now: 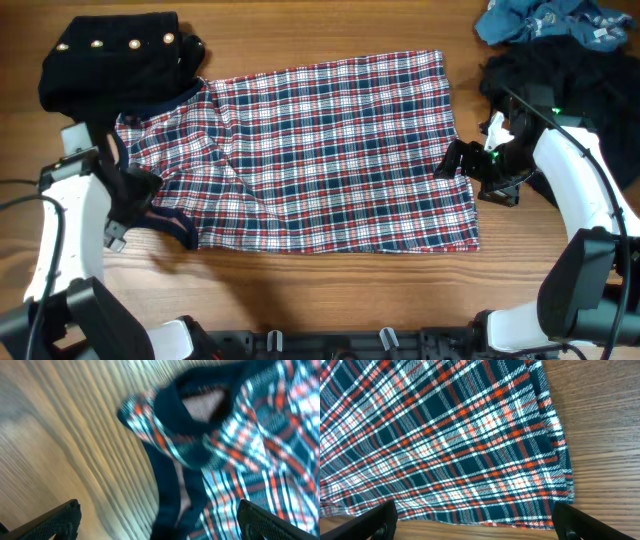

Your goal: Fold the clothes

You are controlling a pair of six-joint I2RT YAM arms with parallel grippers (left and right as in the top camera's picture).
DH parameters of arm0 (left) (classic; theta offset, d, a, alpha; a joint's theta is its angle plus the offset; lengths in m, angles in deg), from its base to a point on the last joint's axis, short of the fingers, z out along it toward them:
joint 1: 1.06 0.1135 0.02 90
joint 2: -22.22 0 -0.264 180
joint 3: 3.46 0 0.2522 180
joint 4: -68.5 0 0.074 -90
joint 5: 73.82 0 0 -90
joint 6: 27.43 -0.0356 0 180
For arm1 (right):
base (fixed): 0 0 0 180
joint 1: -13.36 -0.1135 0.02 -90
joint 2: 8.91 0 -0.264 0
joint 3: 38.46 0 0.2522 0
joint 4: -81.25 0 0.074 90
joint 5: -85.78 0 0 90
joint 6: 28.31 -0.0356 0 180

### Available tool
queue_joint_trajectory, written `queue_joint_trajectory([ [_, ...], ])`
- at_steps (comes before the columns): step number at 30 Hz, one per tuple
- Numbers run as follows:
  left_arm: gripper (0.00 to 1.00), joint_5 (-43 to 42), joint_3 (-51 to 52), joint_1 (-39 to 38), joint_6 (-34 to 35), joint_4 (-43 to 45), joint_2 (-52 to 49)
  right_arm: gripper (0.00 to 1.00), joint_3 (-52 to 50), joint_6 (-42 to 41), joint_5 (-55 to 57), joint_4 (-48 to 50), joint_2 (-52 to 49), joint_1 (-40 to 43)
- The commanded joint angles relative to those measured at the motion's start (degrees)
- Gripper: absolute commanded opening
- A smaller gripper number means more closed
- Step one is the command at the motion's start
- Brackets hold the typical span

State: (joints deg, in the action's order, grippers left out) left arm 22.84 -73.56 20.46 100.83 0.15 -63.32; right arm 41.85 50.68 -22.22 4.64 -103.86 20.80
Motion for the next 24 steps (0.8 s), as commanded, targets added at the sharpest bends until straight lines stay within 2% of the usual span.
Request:
queue_joint_trajectory([
  [1,1.0,3.48,0.02,2.73,-0.52,2.19,0.83,1.0,0.5,0.09,-0.96,-0.42,1.2,0.13],
  [15,0.99,3.54,0.2,3.15,-0.52,9.01,-11.91,1.0,-3.28,-1.09,1.55,0.76,1.22,0.15],
  [19,0.92,3.54,0.17,3.15,-0.52,9.84,-12.04,0.99,-3.28,-1.29,3.17,-1.68,1.22,0.15],
  [20,0.87,3.52,0.17,3.15,-0.52,9.86,-12.04,0.99,-3.28,-1.4,3.17,-2.54,1.22,0.15],
  [22,0.52,3.52,0.17,3.15,-0.57,9.84,-12.04,0.99,-3.28,-1.38,3.17,-3.8,1.22,0.15],
  [24,0.31,3.52,0.17,3.15,-0.57,9.88,-12.04,0.99,-3.28,-1.36,3.37,-4.11,1.22,0.15],
])
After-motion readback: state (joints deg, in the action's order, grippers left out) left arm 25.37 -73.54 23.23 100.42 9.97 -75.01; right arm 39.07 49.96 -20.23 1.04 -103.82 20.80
